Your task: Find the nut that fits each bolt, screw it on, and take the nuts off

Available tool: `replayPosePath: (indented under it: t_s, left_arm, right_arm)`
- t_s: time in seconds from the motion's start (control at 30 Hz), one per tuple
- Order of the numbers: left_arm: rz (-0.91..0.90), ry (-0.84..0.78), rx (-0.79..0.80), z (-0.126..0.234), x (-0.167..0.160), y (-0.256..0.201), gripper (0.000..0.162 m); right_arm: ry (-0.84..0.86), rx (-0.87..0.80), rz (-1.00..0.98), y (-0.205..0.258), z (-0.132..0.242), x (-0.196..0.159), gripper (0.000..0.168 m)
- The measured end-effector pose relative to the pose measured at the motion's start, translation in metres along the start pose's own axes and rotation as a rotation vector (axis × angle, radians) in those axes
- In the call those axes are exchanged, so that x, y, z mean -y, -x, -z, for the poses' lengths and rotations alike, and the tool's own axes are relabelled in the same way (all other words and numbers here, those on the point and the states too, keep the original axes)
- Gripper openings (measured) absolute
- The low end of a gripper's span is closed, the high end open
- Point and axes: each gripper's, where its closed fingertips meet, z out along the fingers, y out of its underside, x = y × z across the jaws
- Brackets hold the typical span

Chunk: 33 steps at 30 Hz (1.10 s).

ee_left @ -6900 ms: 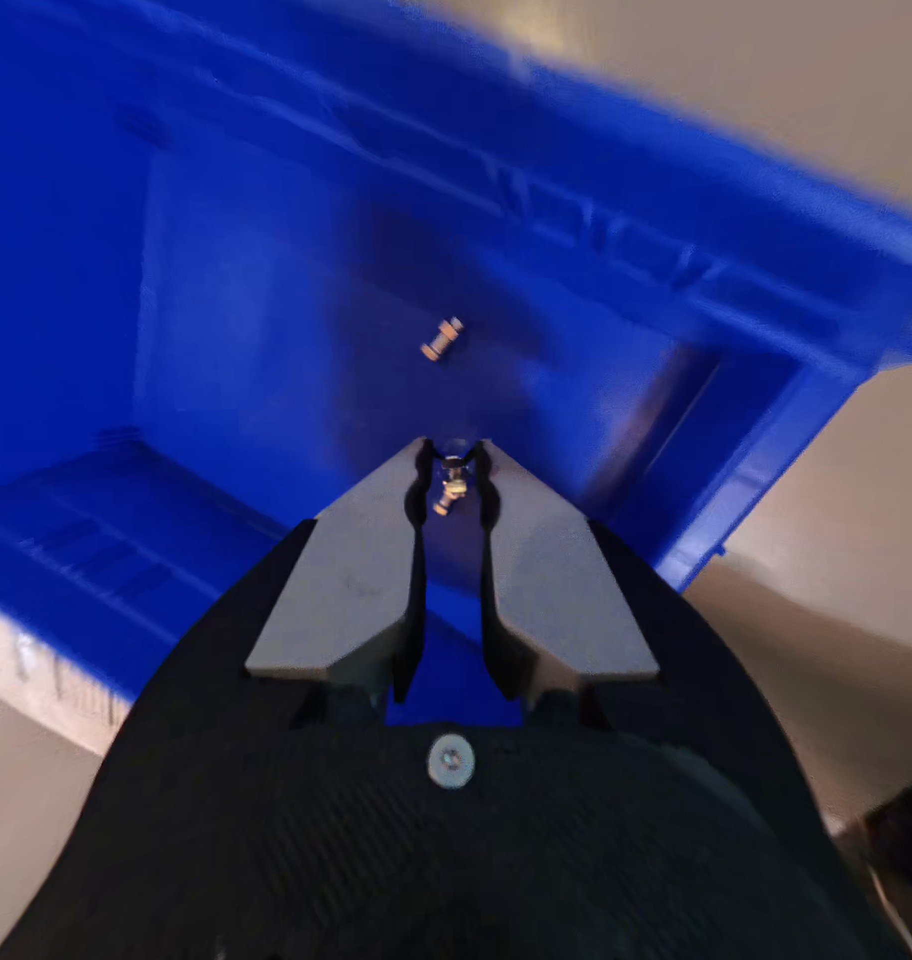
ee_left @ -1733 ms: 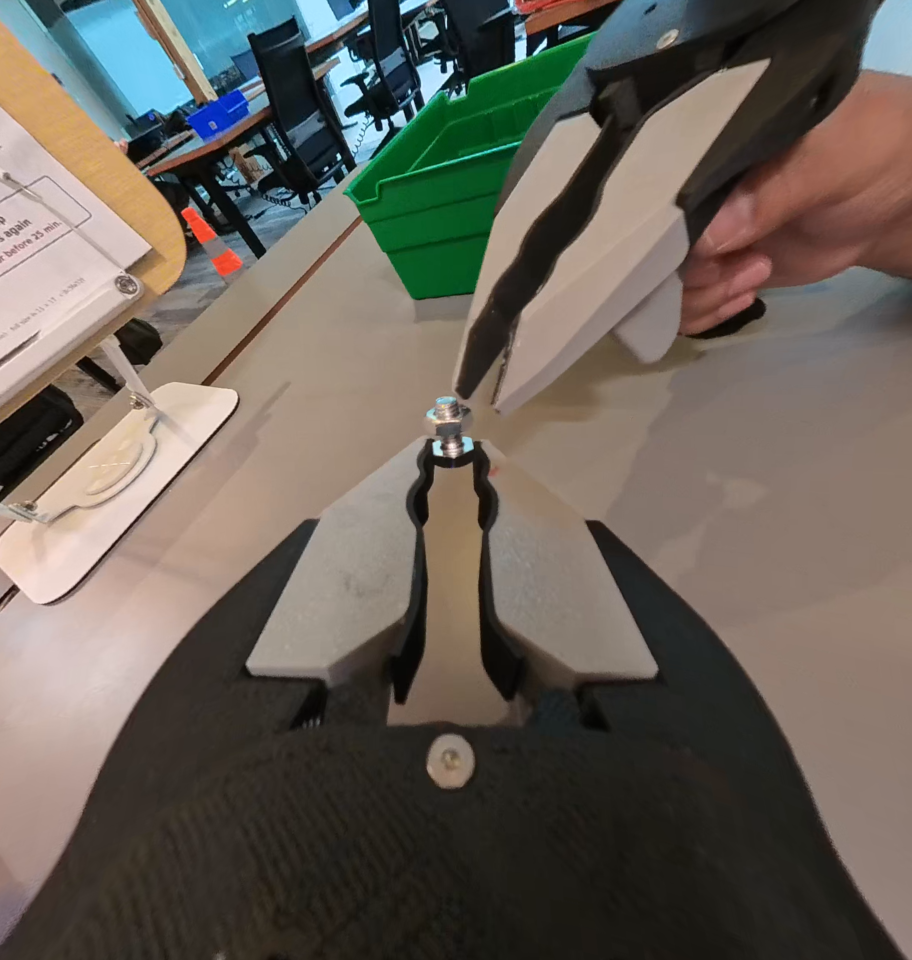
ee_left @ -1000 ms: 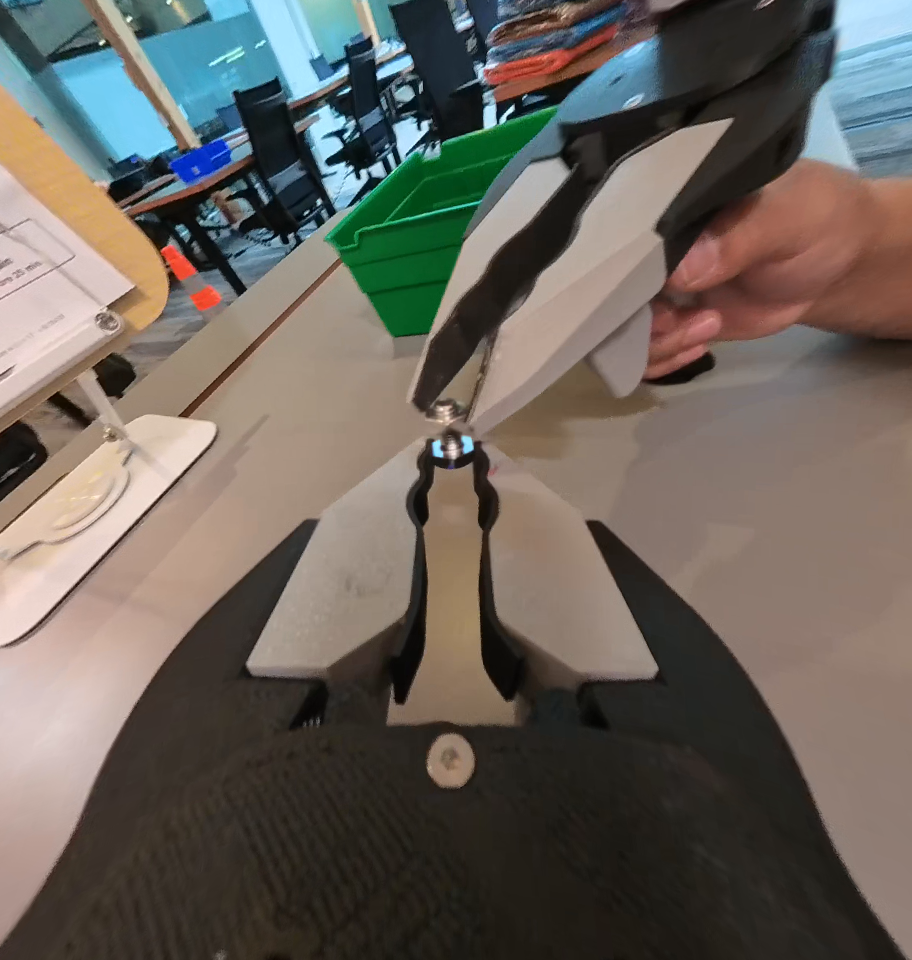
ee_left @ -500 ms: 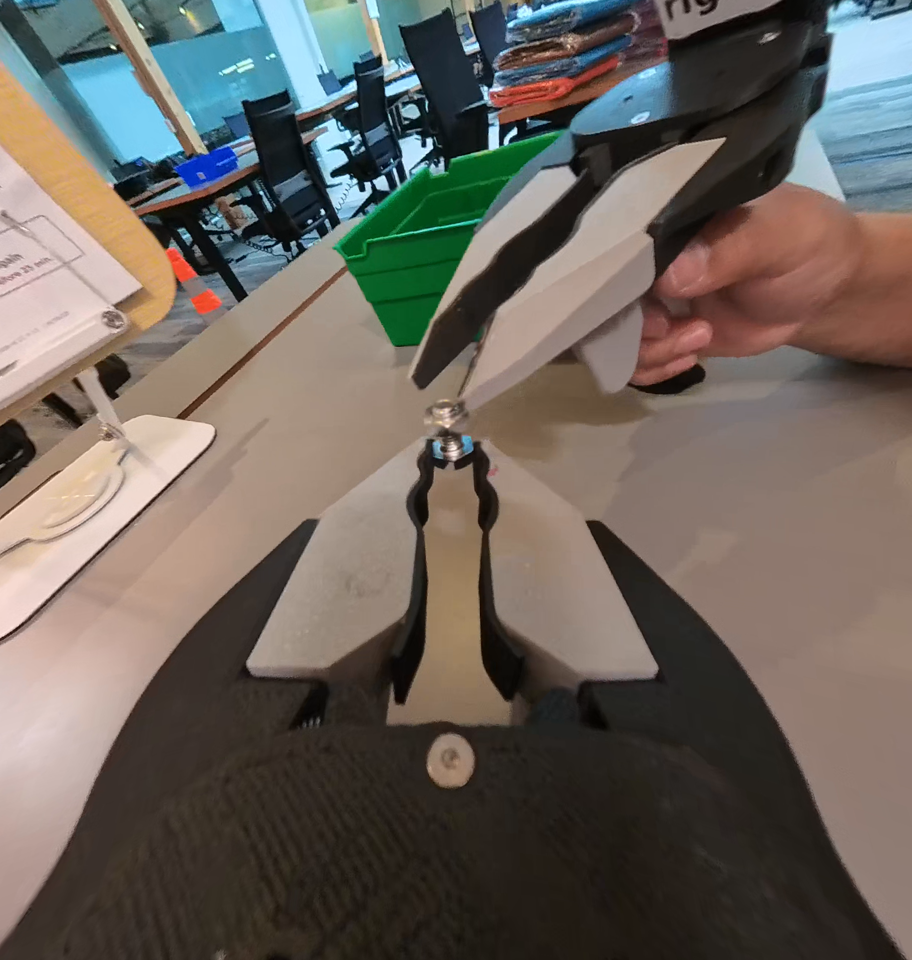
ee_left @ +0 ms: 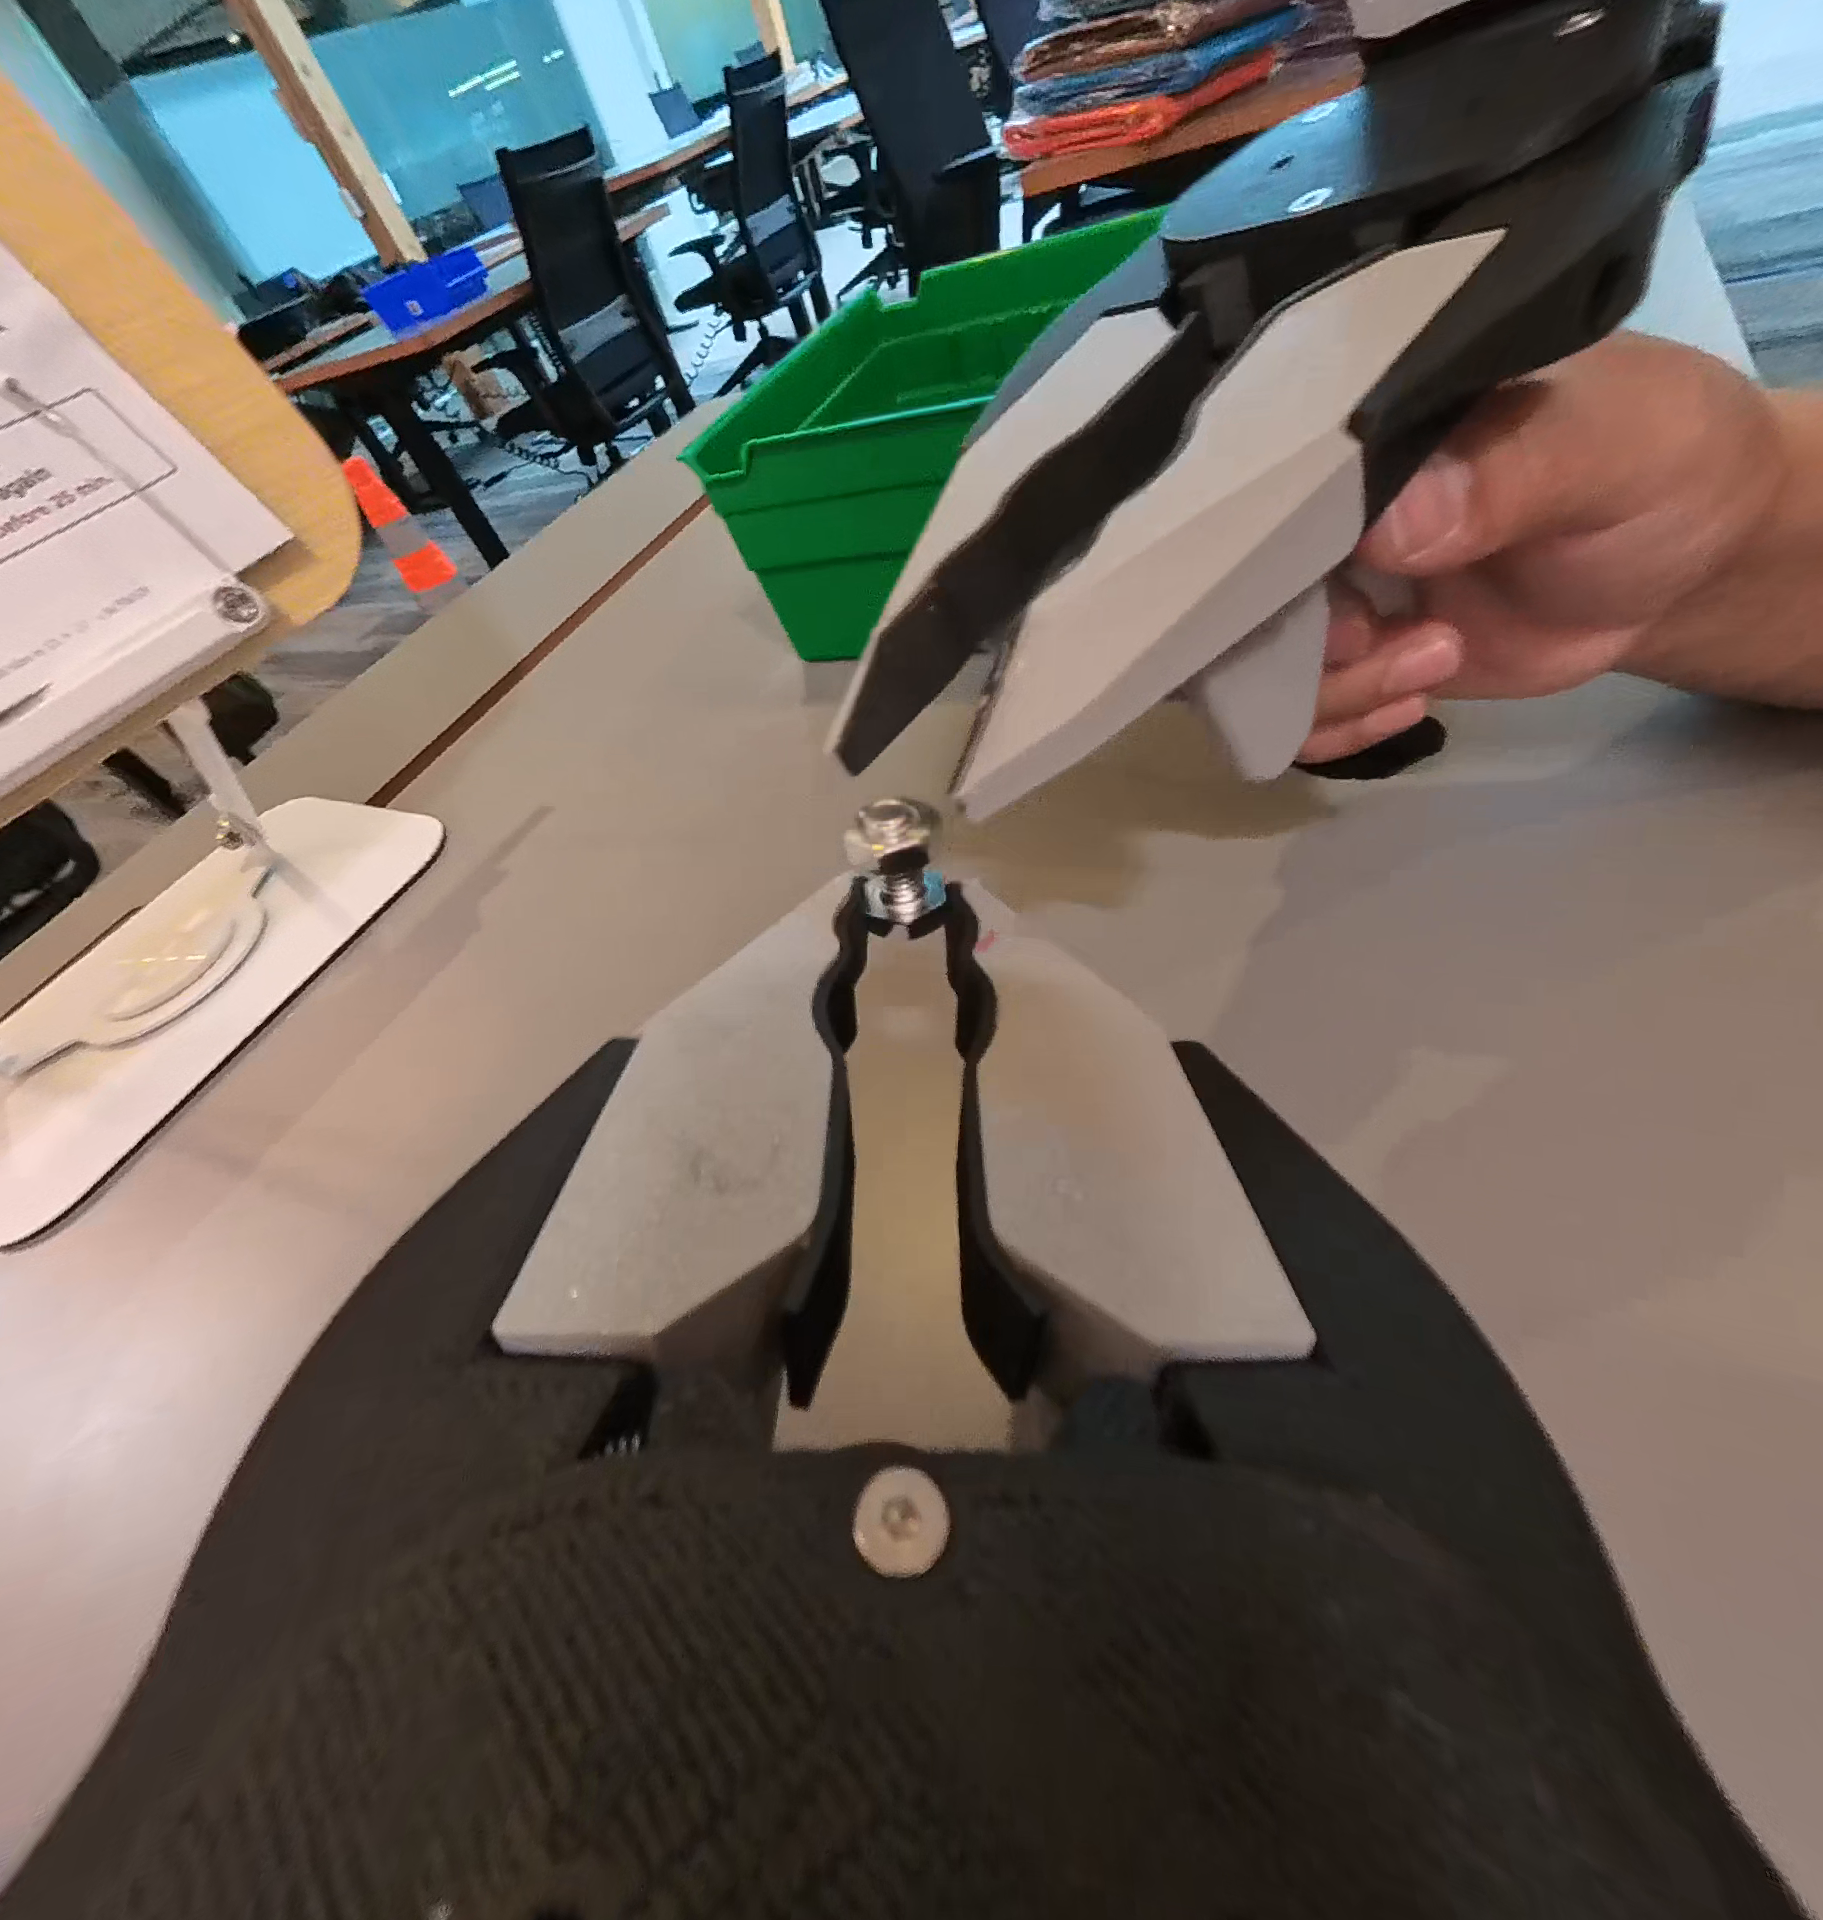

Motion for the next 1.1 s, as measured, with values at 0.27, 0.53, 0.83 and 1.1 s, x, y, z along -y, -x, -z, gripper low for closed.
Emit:
replayPosePath:
  t_s: [0.27, 0.53, 0.83, 1.1]
  left_arm:
    - [-0.03, 0.002, 0.003, 0.0, 0.002, -0.004, 0.012]
    - [0.051, -0.005, -0.013, -0.001, -0.001, 0.0, 0.012]
    - [0.139, -0.038, -0.054, 0.0, 0.003, -0.002, 0.017]
    - [0.196, -0.05, -0.05, -0.001, 0.004, -0.001, 0.012]
  right_arm:
    - [0.064, -0.038, 0.064, 0.0, -0.006, -0.01, 0.011]
    - [0.076, -0.068, 0.025, -0.01, -0.003, -0.012, 0.011]
    - [0.044, -0.068, -0.024, -0.012, -0.003, -0.008, 0.011]
    - [0.039, -0.057, -0.048, -0.008, -0.006, -0.009, 0.011]
